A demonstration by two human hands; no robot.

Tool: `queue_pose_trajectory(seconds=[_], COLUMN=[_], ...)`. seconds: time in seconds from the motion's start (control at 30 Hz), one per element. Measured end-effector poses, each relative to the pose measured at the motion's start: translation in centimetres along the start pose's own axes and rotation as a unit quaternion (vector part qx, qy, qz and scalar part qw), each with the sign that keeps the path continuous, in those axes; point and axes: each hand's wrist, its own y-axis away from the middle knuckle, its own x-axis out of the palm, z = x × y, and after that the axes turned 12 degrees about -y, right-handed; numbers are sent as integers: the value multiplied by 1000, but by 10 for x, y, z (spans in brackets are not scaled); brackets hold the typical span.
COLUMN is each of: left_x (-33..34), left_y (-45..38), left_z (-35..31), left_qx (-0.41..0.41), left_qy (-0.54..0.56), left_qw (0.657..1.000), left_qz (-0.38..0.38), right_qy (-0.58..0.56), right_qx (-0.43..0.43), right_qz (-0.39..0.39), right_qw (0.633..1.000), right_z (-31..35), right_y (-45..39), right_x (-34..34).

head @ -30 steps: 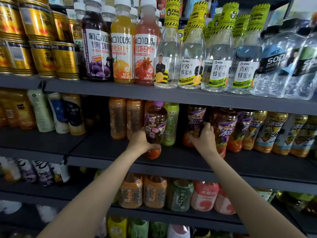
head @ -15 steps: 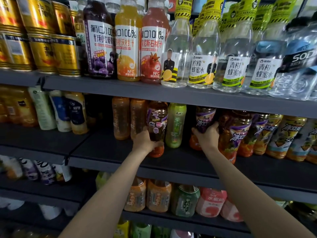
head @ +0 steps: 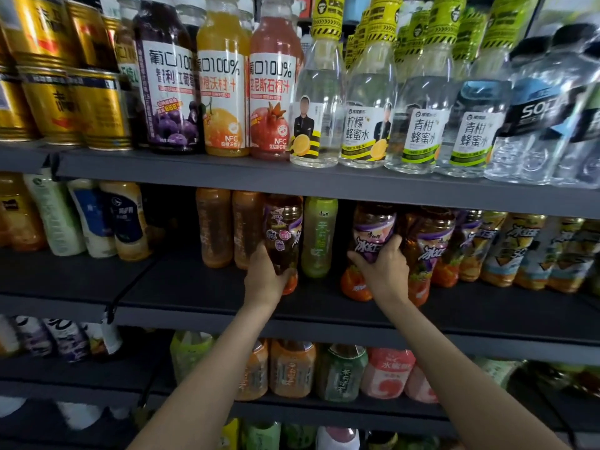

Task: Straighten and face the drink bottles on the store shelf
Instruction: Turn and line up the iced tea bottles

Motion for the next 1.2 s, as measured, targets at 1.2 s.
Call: queue_pose_trajectory(seconds=[1.2], left_x=[-71], left_y=[66], left_z=[-18], left_qx=[-48], left_qy=[348], left_qw=[849], left_qz=[394], right_qy=[-618], right_qx=[291], right_qz=[68], right_qw=[727], right_z=[38], right_y=[86], right_x=[-71])
